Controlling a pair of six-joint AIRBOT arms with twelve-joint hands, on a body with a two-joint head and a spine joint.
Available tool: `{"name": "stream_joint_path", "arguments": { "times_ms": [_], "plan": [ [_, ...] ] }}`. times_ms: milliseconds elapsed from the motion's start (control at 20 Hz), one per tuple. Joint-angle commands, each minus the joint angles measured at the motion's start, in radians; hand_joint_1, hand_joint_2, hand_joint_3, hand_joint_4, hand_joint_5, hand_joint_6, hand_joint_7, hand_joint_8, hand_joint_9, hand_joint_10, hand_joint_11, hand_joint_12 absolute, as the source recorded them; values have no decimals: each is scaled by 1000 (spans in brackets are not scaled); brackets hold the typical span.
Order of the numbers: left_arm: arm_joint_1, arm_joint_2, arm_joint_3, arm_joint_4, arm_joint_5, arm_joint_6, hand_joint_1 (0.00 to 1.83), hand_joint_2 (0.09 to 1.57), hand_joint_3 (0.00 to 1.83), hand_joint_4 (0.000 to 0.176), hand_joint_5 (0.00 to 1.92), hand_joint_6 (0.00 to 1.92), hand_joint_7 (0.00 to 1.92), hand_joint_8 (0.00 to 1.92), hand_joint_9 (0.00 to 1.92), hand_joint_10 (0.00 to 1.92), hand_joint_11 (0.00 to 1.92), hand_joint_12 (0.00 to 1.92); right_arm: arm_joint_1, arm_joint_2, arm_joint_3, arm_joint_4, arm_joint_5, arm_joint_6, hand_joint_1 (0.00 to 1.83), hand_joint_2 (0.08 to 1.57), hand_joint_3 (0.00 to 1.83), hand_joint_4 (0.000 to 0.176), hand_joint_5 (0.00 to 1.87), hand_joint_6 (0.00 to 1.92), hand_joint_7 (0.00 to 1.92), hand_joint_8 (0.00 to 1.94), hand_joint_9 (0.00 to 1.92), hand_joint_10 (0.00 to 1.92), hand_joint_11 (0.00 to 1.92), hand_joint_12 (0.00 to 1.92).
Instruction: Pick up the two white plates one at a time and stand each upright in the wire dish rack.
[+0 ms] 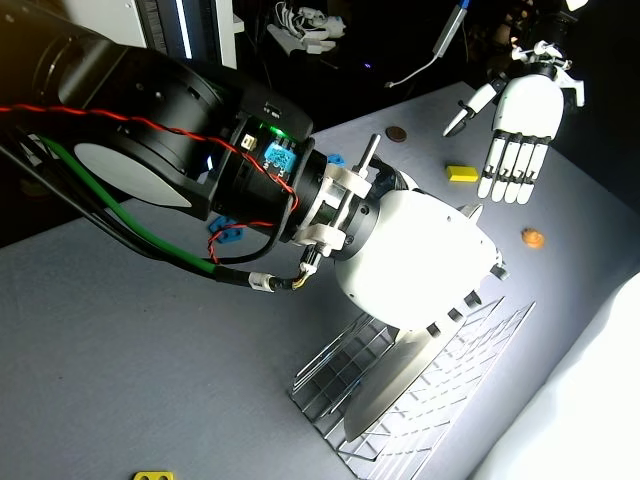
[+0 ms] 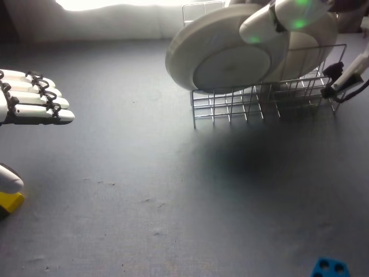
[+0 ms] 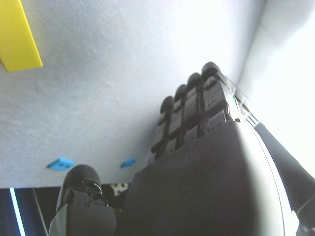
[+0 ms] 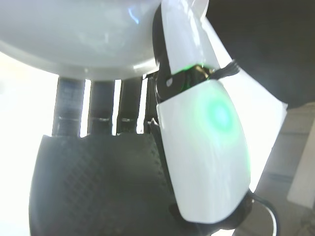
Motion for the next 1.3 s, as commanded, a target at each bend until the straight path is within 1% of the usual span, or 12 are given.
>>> {"name": "stream_joint_path", "arguments": {
  "times_ms": [0,50,200,400,450,550,600,1250],
  "plan": [
    [-7,5,0,-49,-15,-3,0,1043,0,0,0,0,0,0,0,0,0,0,7,2,10,23,133,15,1368,1133,1,0,877,1121,933,1037,897,1206,752,1276],
    [-7,5,0,-49,-15,-3,0,1043,0,0,0,0,0,0,0,0,0,0,5,0,14,23,133,14,1369,1129,0,0,887,1108,942,1018,907,1193,766,1255],
    [-7,5,-2,-49,-15,-3,0,1037,0,0,0,0,0,0,0,0,0,0,3,-2,24,23,133,4,1366,1139,2,0,860,1146,919,1059,891,1218,764,1269],
    [-7,6,-3,-47,-15,-3,0,1039,0,0,0,0,0,0,0,0,0,0,-4,0,25,22,133,-9,1366,1140,1,0,869,1132,911,1076,883,1228,755,1284],
    [-7,6,-3,-47,-15,-3,0,1034,0,0,0,0,0,0,0,0,0,0,-12,1,25,23,133,-9,1364,1144,1,0,866,1150,905,1089,869,1233,748,1288],
    [-7,5,-3,-46,-15,-3,0,1034,0,0,0,0,0,0,0,0,0,0,-25,3,27,23,133,-5,1367,1135,0,0,887,1122,932,1046,879,1211,757,1270],
    [-7,5,-3,-45,-15,-3,0,1031,0,0,0,0,0,0,0,0,0,0,-31,2,28,23,134,-5,1362,1147,3,0,858,1168,906,1082,857,1241,736,1272],
    [-7,2,-4,-42,-15,-3,0,1049,3,0,0,0,0,0,0,0,0,0,-101,-14,32,22,178,-6,1366,1135,0,0,901,1112,933,1049,859,1211,736,1266]
  ]
}}
